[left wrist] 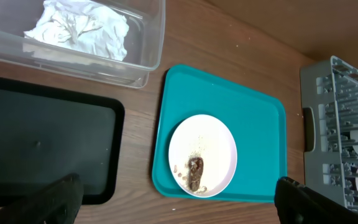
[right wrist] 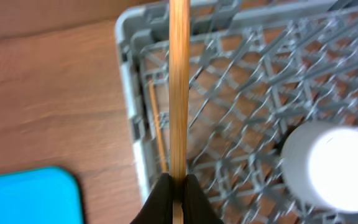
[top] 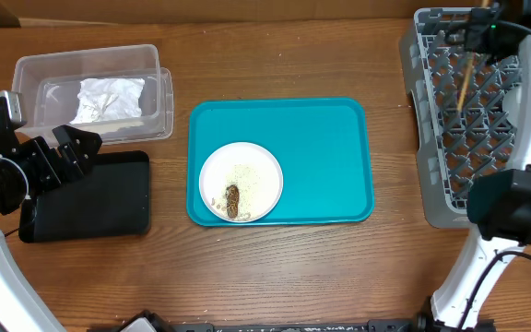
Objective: Sort waste into correct bins and load items into the dishwasher
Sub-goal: 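Insert the chopsticks upright into the rack and open the right gripper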
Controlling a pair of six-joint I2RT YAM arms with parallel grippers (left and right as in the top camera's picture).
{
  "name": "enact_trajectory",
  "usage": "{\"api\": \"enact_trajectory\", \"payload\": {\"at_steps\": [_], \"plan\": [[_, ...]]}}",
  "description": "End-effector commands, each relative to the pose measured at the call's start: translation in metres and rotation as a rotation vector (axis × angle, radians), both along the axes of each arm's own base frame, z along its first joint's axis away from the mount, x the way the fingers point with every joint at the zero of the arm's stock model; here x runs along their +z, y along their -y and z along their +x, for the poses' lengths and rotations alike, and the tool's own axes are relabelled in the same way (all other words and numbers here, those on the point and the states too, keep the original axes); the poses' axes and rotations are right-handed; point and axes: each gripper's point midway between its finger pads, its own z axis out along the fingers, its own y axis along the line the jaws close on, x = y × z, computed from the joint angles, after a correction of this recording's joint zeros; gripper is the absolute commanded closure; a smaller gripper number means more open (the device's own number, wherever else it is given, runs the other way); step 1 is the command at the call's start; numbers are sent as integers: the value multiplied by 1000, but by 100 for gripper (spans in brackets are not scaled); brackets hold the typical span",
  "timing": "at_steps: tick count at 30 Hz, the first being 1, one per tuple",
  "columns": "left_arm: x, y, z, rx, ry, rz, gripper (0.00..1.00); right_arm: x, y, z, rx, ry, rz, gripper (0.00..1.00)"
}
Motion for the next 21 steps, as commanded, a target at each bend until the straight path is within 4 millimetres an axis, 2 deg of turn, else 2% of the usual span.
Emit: {"api": "enact_trajectory", "payload": {"at_steps": [1,5,13,15,21], "plan": [[2,-1,0,-7,11,16,0,4,6,3,68,33,-7,96],[2,-1,0,-7,11,16,0,-12,-1,11,150,41,16,96],[2,-1,0,-7,11,16,0,-64,-6,16,182,-5,29,96],[2,-1,0,-7,12,16,0,-71,-11,14,191,-19,36,95],[2,-1,0,-7,11,16,0,-71,-29,15,223,-22,61,91]]}}
